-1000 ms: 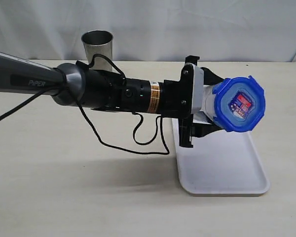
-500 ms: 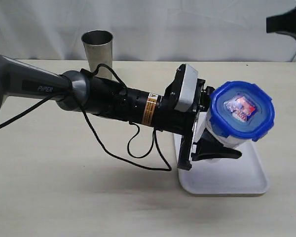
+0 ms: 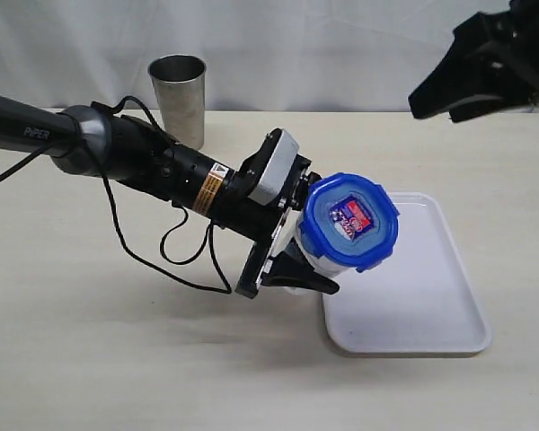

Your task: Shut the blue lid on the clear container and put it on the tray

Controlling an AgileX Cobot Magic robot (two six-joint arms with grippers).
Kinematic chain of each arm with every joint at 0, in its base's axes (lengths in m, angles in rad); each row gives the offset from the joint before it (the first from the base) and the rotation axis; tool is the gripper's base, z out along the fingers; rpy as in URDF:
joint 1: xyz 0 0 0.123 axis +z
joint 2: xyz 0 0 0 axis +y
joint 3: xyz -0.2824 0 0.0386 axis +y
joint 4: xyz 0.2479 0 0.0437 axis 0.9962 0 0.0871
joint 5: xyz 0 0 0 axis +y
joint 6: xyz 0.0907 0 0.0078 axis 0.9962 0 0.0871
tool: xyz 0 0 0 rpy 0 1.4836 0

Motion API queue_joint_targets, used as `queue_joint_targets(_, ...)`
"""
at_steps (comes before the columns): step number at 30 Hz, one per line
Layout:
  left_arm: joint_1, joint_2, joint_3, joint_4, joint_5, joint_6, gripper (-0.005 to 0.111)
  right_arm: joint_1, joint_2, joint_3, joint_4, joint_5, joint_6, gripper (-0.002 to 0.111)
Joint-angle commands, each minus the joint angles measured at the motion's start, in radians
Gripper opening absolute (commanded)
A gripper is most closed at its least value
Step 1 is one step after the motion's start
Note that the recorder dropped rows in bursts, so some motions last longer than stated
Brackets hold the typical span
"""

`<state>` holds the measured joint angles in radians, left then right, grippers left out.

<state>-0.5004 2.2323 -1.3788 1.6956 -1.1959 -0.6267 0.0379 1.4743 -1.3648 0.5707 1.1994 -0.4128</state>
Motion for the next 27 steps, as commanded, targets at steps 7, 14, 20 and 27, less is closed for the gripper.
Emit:
queue_joint_targets(7,0.049,-0.007,0.084,-0.032,-0.025,0.077,0.0,0.133,0.123,0.057,0.061,0.0,-0.066,0.059)
queue_joint_targets(14,0.049,-0.007,0.098,-0.048,-0.025,0.085,0.0,0.197,0.224,0.057,-0.045,-0.026,-0.071,0.058)
queue_joint_targets(20,0.049,-0.007,0.098,-0.056,-0.025,0.085,0.0,0.197,0.239,0.057,-0.038,-0.008,-0.14,0.044)
queue_joint_targets(27,0.049,-0.007,0.098,-0.058,-0.025,0.085,0.0,0.197,0.239,0.057,0.139,0.022,-0.286,0.04)
